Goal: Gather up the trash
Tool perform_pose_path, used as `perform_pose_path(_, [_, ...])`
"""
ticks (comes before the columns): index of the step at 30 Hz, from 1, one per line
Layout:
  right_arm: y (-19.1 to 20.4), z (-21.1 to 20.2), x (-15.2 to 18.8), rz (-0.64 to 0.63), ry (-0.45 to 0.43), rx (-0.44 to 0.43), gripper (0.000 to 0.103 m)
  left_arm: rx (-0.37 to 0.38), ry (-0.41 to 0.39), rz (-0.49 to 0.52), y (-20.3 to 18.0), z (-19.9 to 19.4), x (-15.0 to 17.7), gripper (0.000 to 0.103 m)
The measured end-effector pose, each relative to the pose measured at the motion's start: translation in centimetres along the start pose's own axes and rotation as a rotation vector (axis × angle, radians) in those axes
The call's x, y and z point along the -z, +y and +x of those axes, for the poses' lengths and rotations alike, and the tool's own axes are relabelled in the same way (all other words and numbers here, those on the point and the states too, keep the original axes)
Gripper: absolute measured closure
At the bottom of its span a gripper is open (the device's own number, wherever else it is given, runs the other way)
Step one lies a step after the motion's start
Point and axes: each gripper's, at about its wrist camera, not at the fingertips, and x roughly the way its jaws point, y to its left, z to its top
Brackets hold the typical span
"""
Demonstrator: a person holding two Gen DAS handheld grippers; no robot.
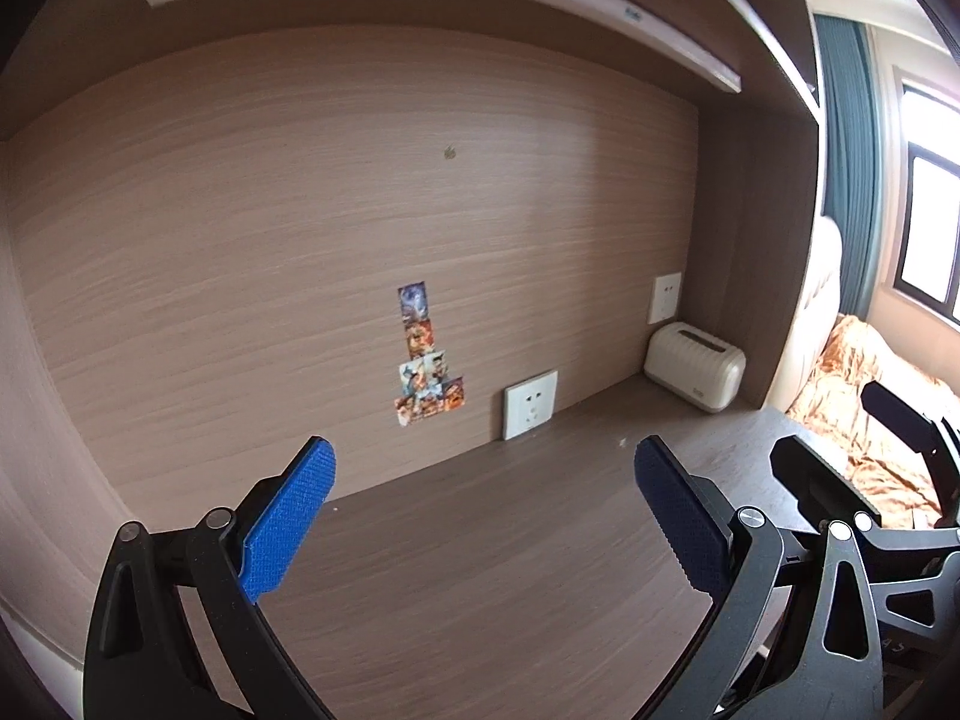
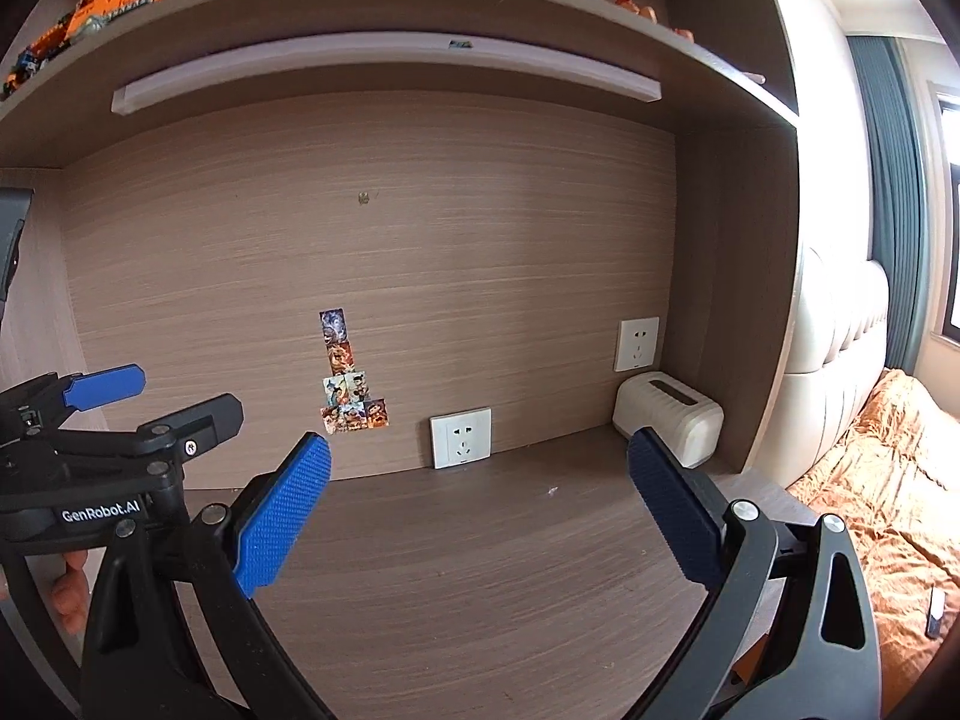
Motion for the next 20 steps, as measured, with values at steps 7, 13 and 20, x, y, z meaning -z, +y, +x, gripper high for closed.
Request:
perform_pose_path(7, [1.4,1.5,-0.2,-0.017,0.027,0.009,0.004,0.022,0.045,-0.031,1.8,2.1,0.2,0.005])
perform_pose_path(13, [2.0,2.1,-0.5,-0.034,0.025,0.025,0.004,0.032,0.047,-0.032,2.2,3.0,0.1,0.005])
perform_pose_path(20, [2.7,3.5,-0.2,-0.042,0.044,0.050,0.004,0.069,0.054,-0.040,3.0,4.9,0.6,0.005])
